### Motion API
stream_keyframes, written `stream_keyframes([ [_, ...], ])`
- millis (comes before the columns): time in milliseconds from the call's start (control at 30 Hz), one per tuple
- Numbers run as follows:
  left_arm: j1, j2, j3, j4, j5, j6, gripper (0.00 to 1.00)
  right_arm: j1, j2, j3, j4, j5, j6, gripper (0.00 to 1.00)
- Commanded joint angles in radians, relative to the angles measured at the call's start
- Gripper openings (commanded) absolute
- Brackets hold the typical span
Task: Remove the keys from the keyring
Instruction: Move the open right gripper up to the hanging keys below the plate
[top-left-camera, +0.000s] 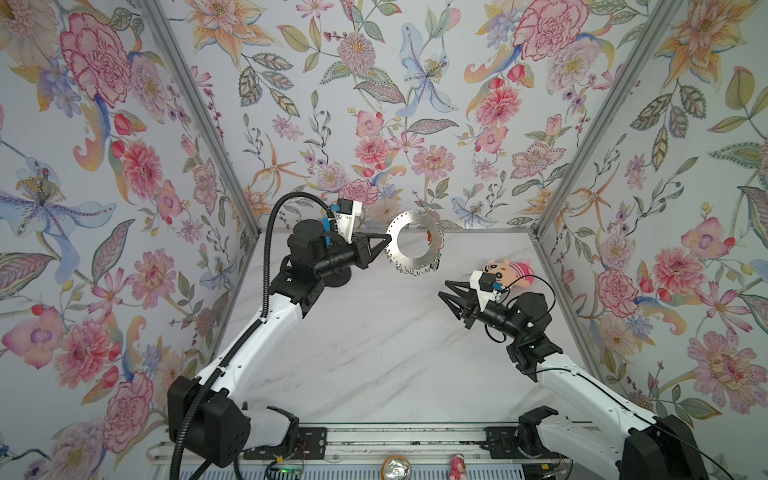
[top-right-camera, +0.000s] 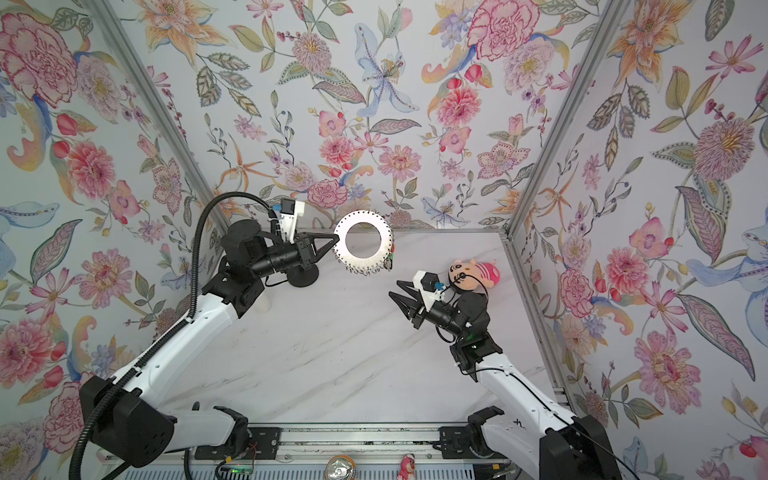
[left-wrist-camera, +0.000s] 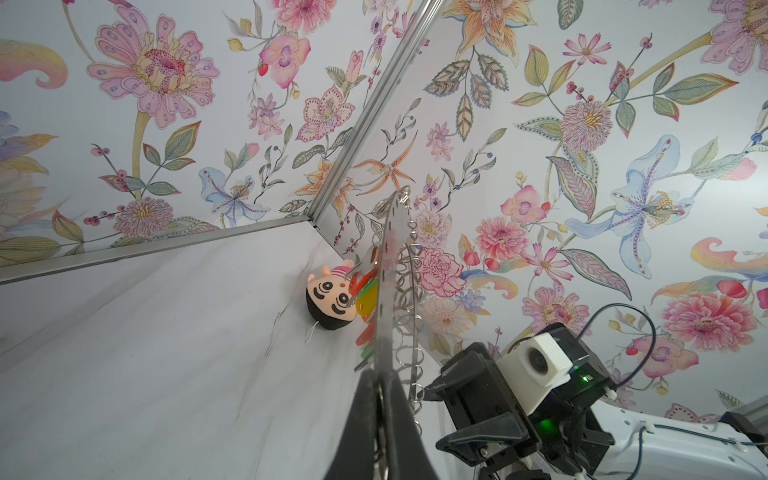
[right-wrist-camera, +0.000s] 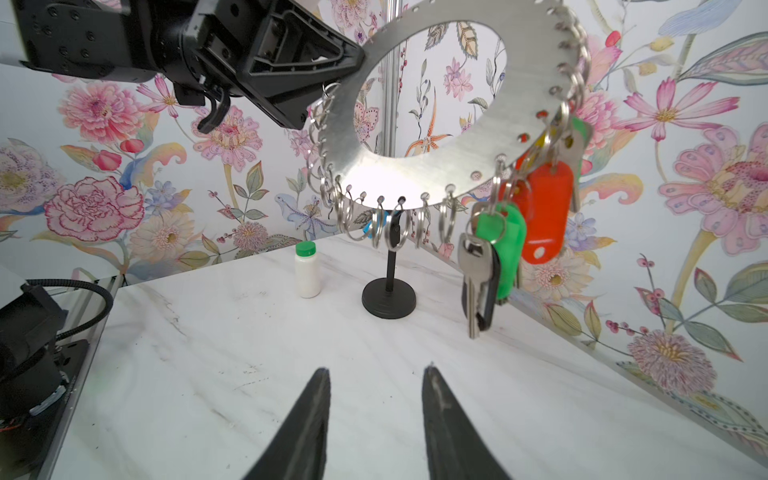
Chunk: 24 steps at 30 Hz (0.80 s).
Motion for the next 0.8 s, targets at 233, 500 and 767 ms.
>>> stream_keyframes([
  [233, 0.010, -0.047, -0.023, 0.071, 0.021, 0.022, 0.00, -0.009, 0.113, 0.127, 0.064, -0.026, -0.051, 0.33],
  [500, 0.011, -0.054, -0.024, 0.069, 0.021, 0.025, 0.00, -0.020, 0.170, 0.170, 0.062, -0.041, -0.049, 0.32],
  [767, 0.013, -0.055, -0.030, 0.079, 0.019, 0.022, 0.00, -0.031, 0.213, 0.207, 0.042, -0.062, -0.047, 0.31],
])
